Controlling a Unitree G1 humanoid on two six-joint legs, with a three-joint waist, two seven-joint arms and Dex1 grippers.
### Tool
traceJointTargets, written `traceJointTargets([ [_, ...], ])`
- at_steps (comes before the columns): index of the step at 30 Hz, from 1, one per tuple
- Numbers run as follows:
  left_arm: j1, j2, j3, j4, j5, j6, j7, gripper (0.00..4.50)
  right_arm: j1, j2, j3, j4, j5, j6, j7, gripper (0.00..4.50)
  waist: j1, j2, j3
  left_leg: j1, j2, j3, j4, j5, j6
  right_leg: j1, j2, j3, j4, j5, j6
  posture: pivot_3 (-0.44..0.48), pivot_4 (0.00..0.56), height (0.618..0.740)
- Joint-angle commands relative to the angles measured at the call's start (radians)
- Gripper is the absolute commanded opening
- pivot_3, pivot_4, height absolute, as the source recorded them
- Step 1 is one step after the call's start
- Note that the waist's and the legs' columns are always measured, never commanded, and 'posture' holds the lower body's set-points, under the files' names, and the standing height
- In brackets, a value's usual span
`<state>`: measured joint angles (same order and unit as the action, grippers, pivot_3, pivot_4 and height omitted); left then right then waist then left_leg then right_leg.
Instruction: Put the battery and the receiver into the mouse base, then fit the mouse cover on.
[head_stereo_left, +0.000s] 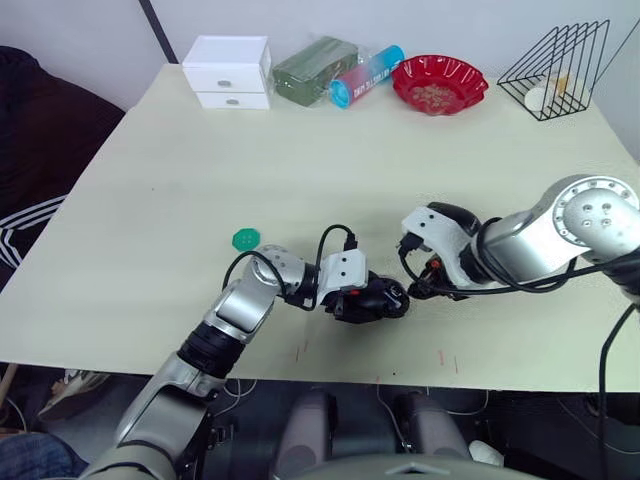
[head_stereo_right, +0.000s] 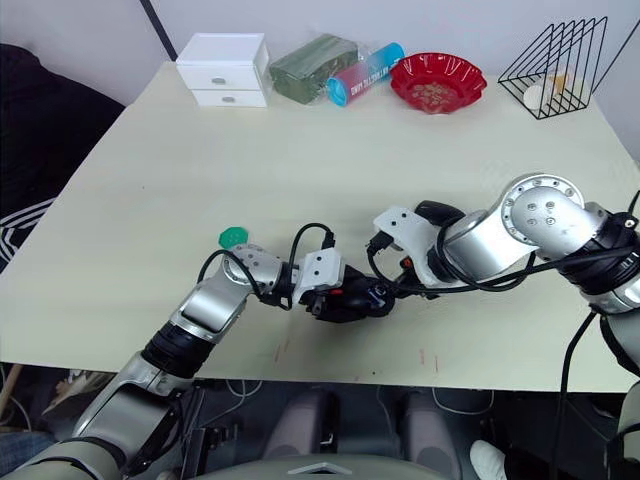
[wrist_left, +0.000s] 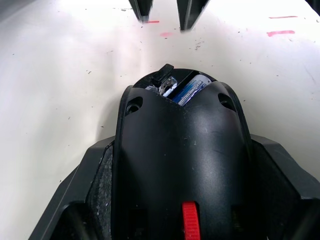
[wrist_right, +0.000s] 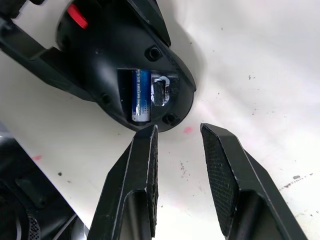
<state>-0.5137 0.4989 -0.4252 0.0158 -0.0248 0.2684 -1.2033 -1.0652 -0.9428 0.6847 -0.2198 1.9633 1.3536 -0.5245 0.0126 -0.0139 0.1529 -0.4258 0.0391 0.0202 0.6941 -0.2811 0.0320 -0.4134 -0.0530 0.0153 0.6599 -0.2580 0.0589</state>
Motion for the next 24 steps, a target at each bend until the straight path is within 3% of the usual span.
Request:
traceJointTargets([
  [1, 0.008, 0.006, -0.026, 0.018, 0.02, 0.009, 0.003, 3.04, 0.02, -0.051, -0.076, -0.058, 0.001, -0.015, 0.027, 1.39, 0.0, 0.0, 0.0, 0.0, 0.0, 0.0, 0.0, 0.0, 0.0, 0.0, 0.0, 0.0, 0.0, 0.0, 0.0, 0.0, 0.15, 0.74],
  [3, 0.007, 0.006, -0.025, 0.02, 0.021, 0.008, 0.003, 3.04, 0.056, -0.056, -0.122, -0.083, -0.029, -0.035, 0.061, 1.39, -0.001, 0.0, 0.0, 0.0, 0.0, 0.0, 0.0, 0.0, 0.0, 0.0, 0.0, 0.0, 0.0, 0.0, 0.0, 0.0, 0.15, 0.74],
  [6, 0.014, 0.015, -0.018, 0.019, 0.02, 0.006, 0.006, 3.04, 0.222, -0.103, -0.313, -0.174, -0.154, -0.102, 0.26, 1.39, 0.003, 0.0, 0.0, -0.001, 0.0, -0.001, 0.0, 0.0, 0.0, 0.0, 0.0, -0.001, -0.001, 0.0, 0.0, 0.0, 0.15, 0.74],
  [12, 0.022, 0.022, -0.016, 0.016, 0.016, 0.001, 0.012, 3.04, 0.498, -0.078, -0.508, -0.336, -0.487, -0.288, 0.563, 1.39, 0.0, 0.0, 0.0, 0.0, 0.0, -0.001, 0.0, 0.0, 0.0, 0.0, 0.001, -0.001, -0.001, 0.0, 0.0, 0.0, 0.15, 0.74],
  [17, 0.021, 0.023, -0.016, 0.02, 0.014, -0.002, 0.014, 3.04, 0.685, -0.033, -0.549, -0.42, -0.799, -0.488, 0.781, 1.39, -0.001, 0.0, 0.0, 0.001, -0.001, 0.0, 0.0, 0.0, 0.0, 0.001, 0.003, 0.001, 0.0, 0.0, 0.0, 0.0, 0.15, 0.74],
  [24, 0.018, 0.033, -0.014, 0.028, 0.013, -0.009, 0.007, 3.04, 0.885, 0.071, -0.541, -0.376, -1.137, -0.794, 1.026, 1.39, 0.0, 0.0, 0.0, 0.004, -0.002, 0.002, 0.0, 0.0, 0.0, 0.003, 0.004, 0.003, 0.001, 0.0, 0.0, 0.0, 0.15, 0.74],
])
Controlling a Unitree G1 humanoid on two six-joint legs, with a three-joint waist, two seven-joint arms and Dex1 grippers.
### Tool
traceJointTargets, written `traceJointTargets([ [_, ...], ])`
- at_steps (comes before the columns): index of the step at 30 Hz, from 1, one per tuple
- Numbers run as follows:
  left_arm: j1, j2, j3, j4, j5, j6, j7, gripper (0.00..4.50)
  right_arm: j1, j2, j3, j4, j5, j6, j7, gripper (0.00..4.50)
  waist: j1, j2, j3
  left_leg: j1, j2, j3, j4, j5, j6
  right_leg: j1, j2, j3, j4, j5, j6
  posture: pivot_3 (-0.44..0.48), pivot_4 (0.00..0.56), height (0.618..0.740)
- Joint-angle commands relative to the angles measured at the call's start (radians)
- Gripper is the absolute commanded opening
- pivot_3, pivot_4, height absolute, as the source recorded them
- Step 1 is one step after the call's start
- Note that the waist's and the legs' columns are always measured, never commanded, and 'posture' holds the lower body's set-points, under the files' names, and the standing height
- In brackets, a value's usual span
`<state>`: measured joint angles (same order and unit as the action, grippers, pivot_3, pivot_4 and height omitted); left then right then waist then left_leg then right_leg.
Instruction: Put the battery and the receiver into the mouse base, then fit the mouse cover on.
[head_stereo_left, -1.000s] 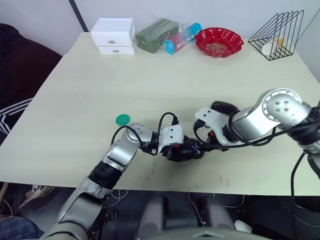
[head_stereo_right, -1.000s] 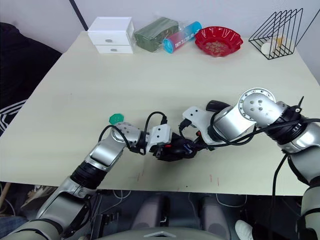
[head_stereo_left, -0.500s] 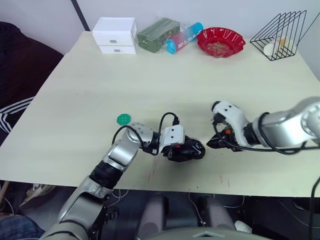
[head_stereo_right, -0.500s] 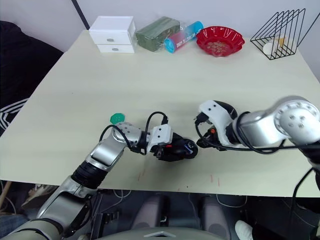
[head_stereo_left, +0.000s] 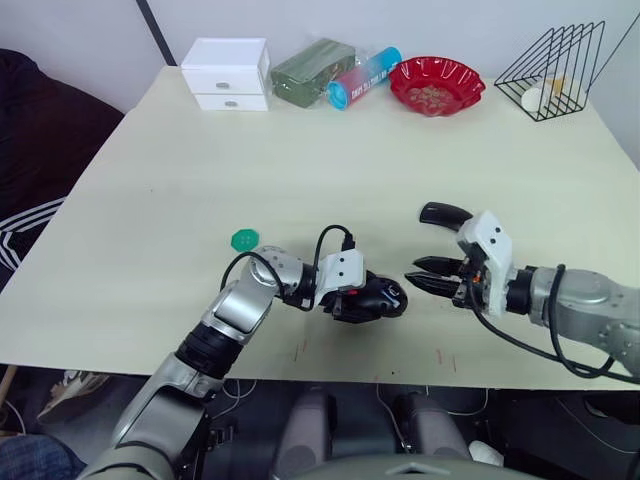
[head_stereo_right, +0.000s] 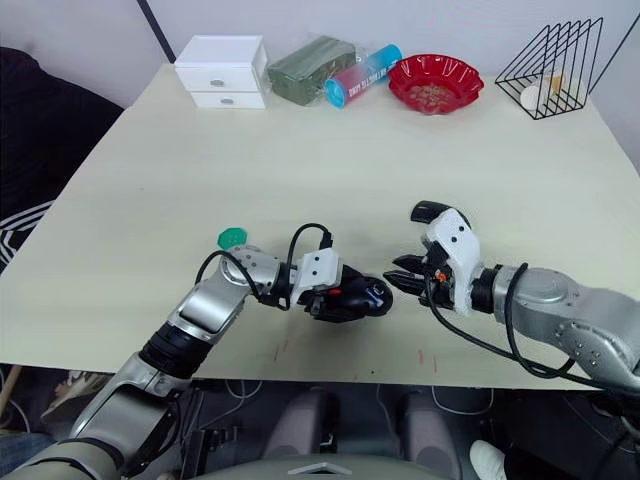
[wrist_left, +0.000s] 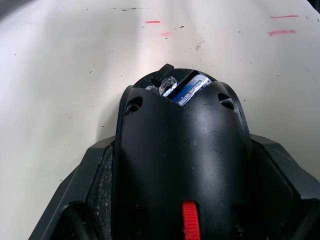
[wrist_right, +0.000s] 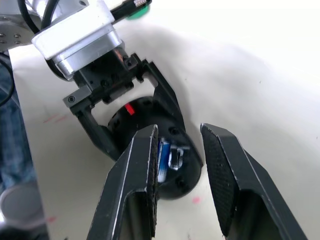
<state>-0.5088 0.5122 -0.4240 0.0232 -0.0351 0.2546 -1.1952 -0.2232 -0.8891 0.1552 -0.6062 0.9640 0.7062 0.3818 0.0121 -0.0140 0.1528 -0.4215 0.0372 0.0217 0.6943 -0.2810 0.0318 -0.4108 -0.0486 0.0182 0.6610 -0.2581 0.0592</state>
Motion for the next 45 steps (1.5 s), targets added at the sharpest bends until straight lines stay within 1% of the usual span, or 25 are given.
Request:
traceJointTargets([
  [1, 0.013, 0.022, -0.014, 0.02, 0.023, 0.006, -0.002, 3.04, 0.059, 0.029, -0.009, 0.019, -0.166, -0.178, 0.162, 1.39, 0.0, 0.0, 0.0, 0.0, 0.0, 0.0, 0.0, 0.0, 0.0, 0.0, 0.0, 0.0, 0.0, 0.0, 0.0, 0.0, 0.15, 0.74],
  [6, 0.014, 0.028, -0.013, 0.015, 0.021, 0.01, -0.001, 3.04, 0.096, 0.127, 0.002, 0.118, -0.295, -0.322, 0.289, 0.13, -0.002, -0.001, 0.0, 0.004, 0.0, 0.001, 0.0, 0.0, 0.0, 0.002, 0.001, 0.002, 0.001, 0.0, 0.0, 0.0, 0.15, 0.74],
  [10, 0.009, 0.032, -0.009, 0.022, 0.022, 0.011, 0.002, 3.04, 0.101, 0.184, 0.029, 0.176, -0.371, -0.385, 0.368, 0.13, -0.001, -0.001, 0.0, 0.005, 0.0, 0.002, 0.0, 0.0, 0.0, 0.003, 0.002, 0.003, 0.001, 0.0, 0.0, 0.0, 0.15, 0.74],
  [14, 0.006, 0.034, -0.008, 0.026, 0.022, 0.013, 0.002, 3.04, 0.105, 0.22, 0.053, 0.222, -0.427, -0.416, 0.413, 0.13, -0.002, -0.001, 0.0, 0.005, 0.0, 0.002, 0.0, 0.0, 0.0, 0.002, 0.002, 0.003, 0.001, 0.0, 0.0, 0.0, 0.15, 0.74],
  [18, -0.001, 0.035, -0.007, 0.034, 0.022, 0.011, 0.0, 3.04, 0.09, 0.263, 0.068, 0.294, -0.499, -0.452, 0.434, 0.13, -0.002, 0.0, 0.0, 0.006, 0.0, 0.002, 0.0, 0.0, 0.0, 0.003, 0.002, 0.003, 0.002, 0.0, 0.0, 0.0, 0.15, 0.74],
  [23, -0.003, 0.037, -0.007, 0.036, 0.021, 0.01, -0.002, 3.04, 0.079, 0.297, 0.081, 0.328, -0.57, -0.462, 0.441, 0.13, -0.002, 0.0, 0.0, 0.006, 0.0, 0.002, 0.0, 0.0, 0.0, 0.003, 0.002, 0.004, 0.002, 0.0, 0.0, 0.0, 0.15, 0.74],
  [31, -0.002, 0.038, -0.009, 0.032, 0.021, 0.013, -0.003, 3.04, 0.086, 0.37, 0.067, 0.322, -0.599, -0.462, 0.434, 0.13, -0.002, 0.0, 0.0, 0.007, 0.0, 0.002, 0.0, 0.0, 0.0, 0.003, 0.002, 0.004, 0.002, 0.0, 0.0, 0.0, 0.15, 0.74],
  [45, -0.006, 0.034, -0.012, 0.023, 0.021, 0.022, -0.003, 3.04, 0.08, 0.388, 0.064, 0.346, -0.639, -0.447, 0.443, 0.13, -0.003, 0.0, 0.0, 0.007, 0.0, 0.002, 0.0, 0.0, 0.0, 0.003, 0.002, 0.004, 0.002, 0.0, 0.0, 0.0, 0.15, 0.74],
])
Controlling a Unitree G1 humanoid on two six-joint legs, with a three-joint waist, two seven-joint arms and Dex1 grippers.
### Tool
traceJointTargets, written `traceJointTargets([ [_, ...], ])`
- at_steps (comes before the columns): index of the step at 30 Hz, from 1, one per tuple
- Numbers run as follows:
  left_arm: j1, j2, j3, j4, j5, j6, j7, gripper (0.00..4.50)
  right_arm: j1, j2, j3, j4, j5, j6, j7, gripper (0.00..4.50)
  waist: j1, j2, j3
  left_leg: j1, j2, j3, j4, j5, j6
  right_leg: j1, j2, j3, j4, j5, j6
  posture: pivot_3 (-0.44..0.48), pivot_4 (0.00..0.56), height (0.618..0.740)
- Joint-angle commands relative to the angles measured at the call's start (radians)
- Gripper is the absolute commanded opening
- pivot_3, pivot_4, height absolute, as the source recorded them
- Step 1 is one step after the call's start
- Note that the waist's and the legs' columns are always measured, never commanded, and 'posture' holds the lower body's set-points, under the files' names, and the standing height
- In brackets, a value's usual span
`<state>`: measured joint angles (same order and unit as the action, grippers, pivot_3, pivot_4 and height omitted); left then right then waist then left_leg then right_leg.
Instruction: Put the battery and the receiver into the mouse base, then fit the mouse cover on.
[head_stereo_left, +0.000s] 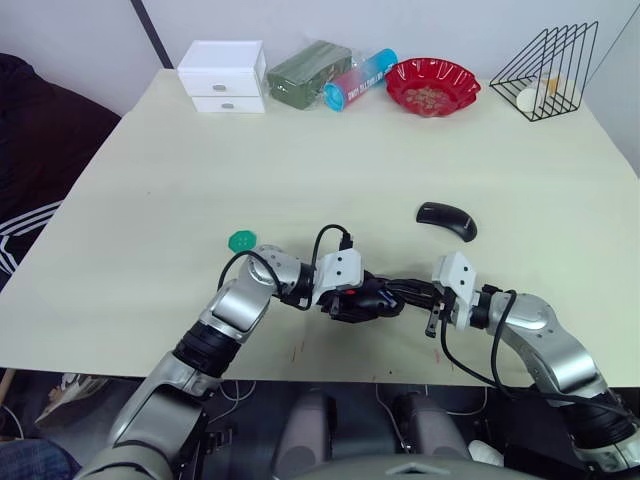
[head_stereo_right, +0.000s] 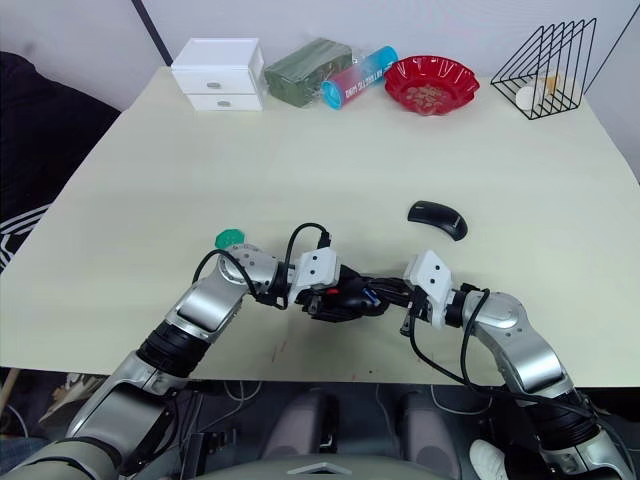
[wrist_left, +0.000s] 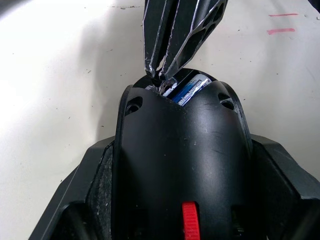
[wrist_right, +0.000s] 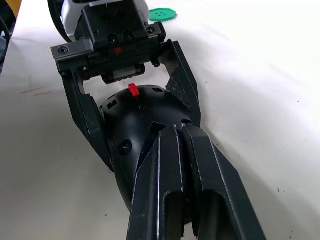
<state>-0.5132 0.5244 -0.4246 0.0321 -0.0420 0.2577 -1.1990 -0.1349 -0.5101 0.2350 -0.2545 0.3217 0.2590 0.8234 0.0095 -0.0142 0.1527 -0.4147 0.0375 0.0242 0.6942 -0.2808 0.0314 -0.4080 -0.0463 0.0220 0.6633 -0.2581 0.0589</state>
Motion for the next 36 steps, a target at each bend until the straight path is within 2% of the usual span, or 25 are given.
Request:
traceJointTargets([
  [1, -0.002, 0.022, -0.011, 0.013, 0.027, 0.021, 0.0, 3.04, -0.012, 0.011, -0.014, 0.004, -0.003, 0.001, -0.002, 0.13, 0.0, 0.0, 0.0, 0.0, 0.0, 0.0, 0.0, 0.0, 0.0, 0.0, 0.0, 0.0, 0.0, 0.0, 0.0, 0.0, 0.15, 0.74],
  [10, -0.004, 0.023, -0.012, 0.001, 0.026, 0.031, -0.004, 3.04, -0.02, 0.017, -0.008, 0.068, -0.03, 0.018, -0.011, 0.13, -0.001, 0.0, 0.0, 0.0, 0.0, 0.0, 0.0, 0.0, 0.0, 0.0, 0.0, 0.0, 0.0, 0.0, 0.0, 0.0, 0.15, 0.74],
  [15, -0.003, 0.023, -0.012, -0.006, 0.024, 0.039, -0.003, 3.04, -0.018, -0.006, 0.049, 0.078, -0.084, 0.05, 0.004, 0.13, -0.003, 0.0, -0.001, 0.001, 0.0, 0.0, 0.0, 0.0, 0.0, 0.001, 0.0, 0.0, 0.0, 0.0, 0.0, 0.0, 0.15, 0.74],
  [23, -0.003, 0.025, -0.011, -0.011, 0.022, 0.045, -0.004, 3.04, -0.015, -0.021, 0.071, 0.087, -0.11, 0.09, 0.001, 0.13, -0.007, 0.0, -0.003, 0.003, 0.0, 0.0, 0.0, 0.0, 0.0, 0.003, 0.0, 0.0, 0.0, 0.0, 0.0, 0.0, 0.15, 0.74],
  [36, -0.005, 0.025, -0.014, -0.014, 0.019, 0.046, -0.006, 3.04, -0.008, -0.006, 0.079, 0.108, -0.146, 0.022, -0.001, 0.13, -0.015, 0.0, -0.005, 0.005, 0.0, 0.0, 0.0, 0.0, 0.0, 0.005, 0.0, 0.0, 0.0, 0.0, 0.0, 0.0, 0.15, 0.74],
])
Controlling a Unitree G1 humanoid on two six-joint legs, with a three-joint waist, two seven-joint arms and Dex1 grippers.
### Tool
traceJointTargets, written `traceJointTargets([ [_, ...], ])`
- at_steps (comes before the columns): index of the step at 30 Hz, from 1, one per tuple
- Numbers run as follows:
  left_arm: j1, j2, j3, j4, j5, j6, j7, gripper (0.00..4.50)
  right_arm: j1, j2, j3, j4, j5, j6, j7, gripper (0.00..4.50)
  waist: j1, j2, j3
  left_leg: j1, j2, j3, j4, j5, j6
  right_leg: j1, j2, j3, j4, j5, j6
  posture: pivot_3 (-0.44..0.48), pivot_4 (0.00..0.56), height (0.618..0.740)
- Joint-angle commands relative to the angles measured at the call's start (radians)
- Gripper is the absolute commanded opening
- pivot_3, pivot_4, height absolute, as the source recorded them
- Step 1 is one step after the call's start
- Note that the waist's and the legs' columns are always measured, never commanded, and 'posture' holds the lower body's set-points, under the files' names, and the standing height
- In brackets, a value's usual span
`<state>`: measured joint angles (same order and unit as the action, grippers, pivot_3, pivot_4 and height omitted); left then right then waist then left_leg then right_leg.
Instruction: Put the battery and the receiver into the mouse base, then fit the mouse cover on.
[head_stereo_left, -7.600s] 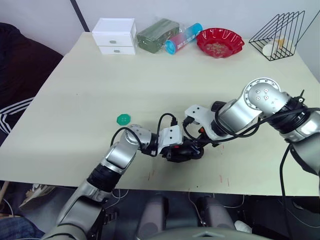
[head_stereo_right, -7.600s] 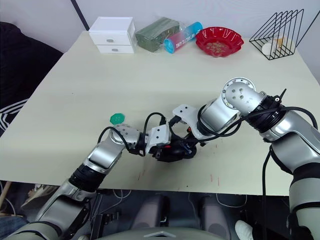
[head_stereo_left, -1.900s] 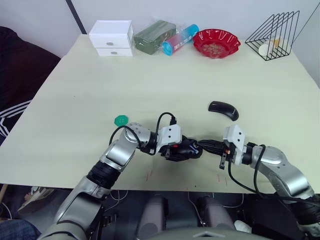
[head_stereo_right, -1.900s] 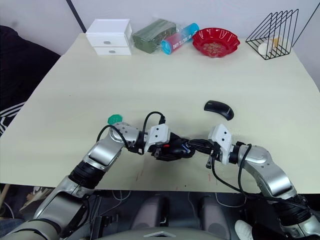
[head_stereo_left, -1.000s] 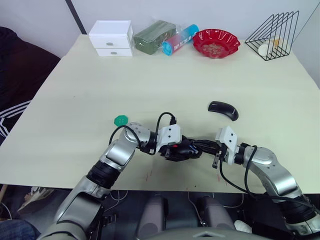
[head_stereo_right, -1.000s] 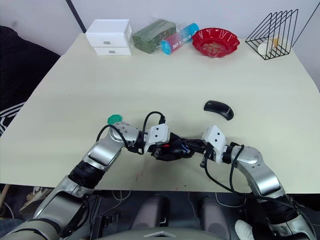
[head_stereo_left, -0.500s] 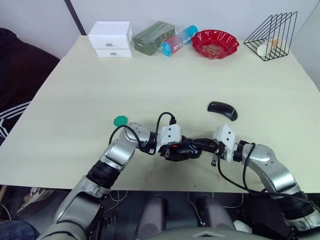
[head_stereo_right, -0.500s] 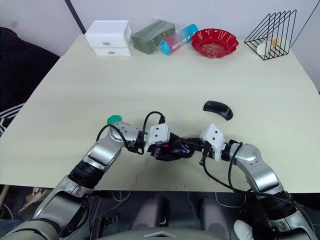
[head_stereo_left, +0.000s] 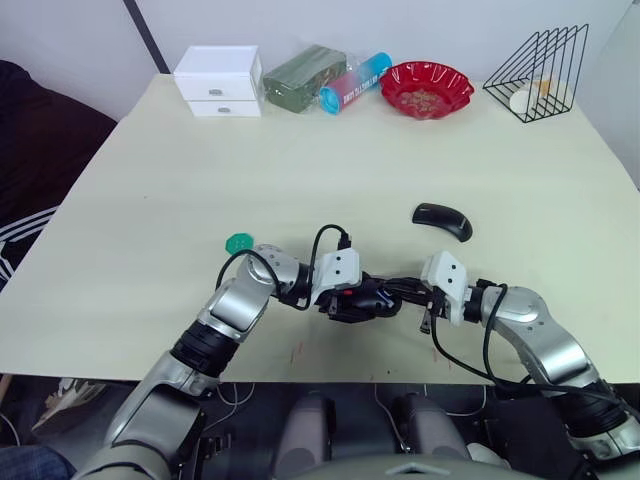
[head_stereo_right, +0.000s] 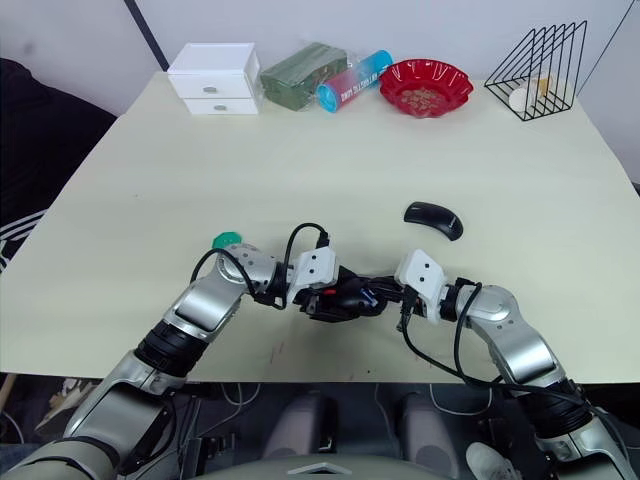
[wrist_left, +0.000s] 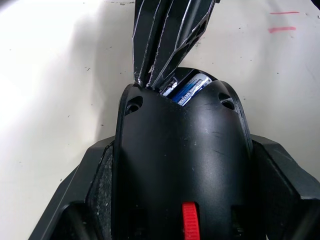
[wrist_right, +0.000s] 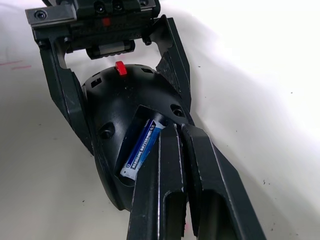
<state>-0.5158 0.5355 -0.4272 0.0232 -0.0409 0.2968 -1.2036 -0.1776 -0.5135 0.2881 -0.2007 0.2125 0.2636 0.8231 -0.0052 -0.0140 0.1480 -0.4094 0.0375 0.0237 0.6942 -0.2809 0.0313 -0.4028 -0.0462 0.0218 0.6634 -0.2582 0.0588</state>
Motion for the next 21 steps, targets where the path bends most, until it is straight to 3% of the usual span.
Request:
traceJointTargets([
  [1, -0.002, 0.014, -0.011, -0.005, 0.019, 0.006, -0.001, 3.04, 0.035, 0.011, 0.003, 0.046, -0.011, 0.009, -0.004, 0.13, 0.0, 0.0, 0.0, 0.001, 0.0, 0.0, 0.0, 0.0, 0.0, 0.001, 0.0, 0.0, 0.0, 0.0, 0.0, 0.0, 0.15, 0.74],
  [7, -0.002, 0.016, -0.008, -0.012, 0.018, 0.011, 0.003, 3.04, 0.049, 0.029, -0.121, -0.024, 0.139, -0.043, 0.06, 0.13, -0.001, 0.0, 0.001, 0.002, 0.0, 0.0, 0.0, 0.0, 0.0, 0.003, 0.0, 0.0, -0.001, 0.0, 0.0, 0.0, 0.15, 0.74],
  [15, 0.001, 0.021, -0.005, -0.02, 0.013, 0.016, 0.007, 3.04, 0.127, -0.033, -0.24, -0.082, 0.219, -0.092, 0.132, 0.13, -0.002, 0.001, 0.001, 0.001, 0.0, 0.0, 0.0, 0.0, 0.0, 0.002, 0.0, 0.0, -0.001, 0.0, 0.0, 0.0, 0.15, 0.74],
  [20, 0.0, 0.022, -0.004, -0.021, 0.01, 0.021, 0.007, 3.04, 0.193, -0.117, -0.343, -0.057, 0.297, -0.13, 0.26, 0.13, -0.003, 0.001, 0.001, 0.002, 0.0, 0.001, 0.0, 0.0, 0.0, 0.002, 0.0, 0.001, -0.001, 0.0, 0.0, 0.0, 0.15, 0.74],
  [21, -0.001, 0.023, -0.004, -0.02, 0.01, 0.02, 0.006, 3.04, 0.199, -0.139, -0.369, -0.035, 0.302, -0.153, 0.289, 0.33, -0.003, 0.001, 0.001, 0.002, 0.0, 0.0, 0.0, 0.0, 0.0, 0.002, 0.0, 0.001, -0.001, 0.0, 0.0, 0.0, 0.15, 0.74],
])
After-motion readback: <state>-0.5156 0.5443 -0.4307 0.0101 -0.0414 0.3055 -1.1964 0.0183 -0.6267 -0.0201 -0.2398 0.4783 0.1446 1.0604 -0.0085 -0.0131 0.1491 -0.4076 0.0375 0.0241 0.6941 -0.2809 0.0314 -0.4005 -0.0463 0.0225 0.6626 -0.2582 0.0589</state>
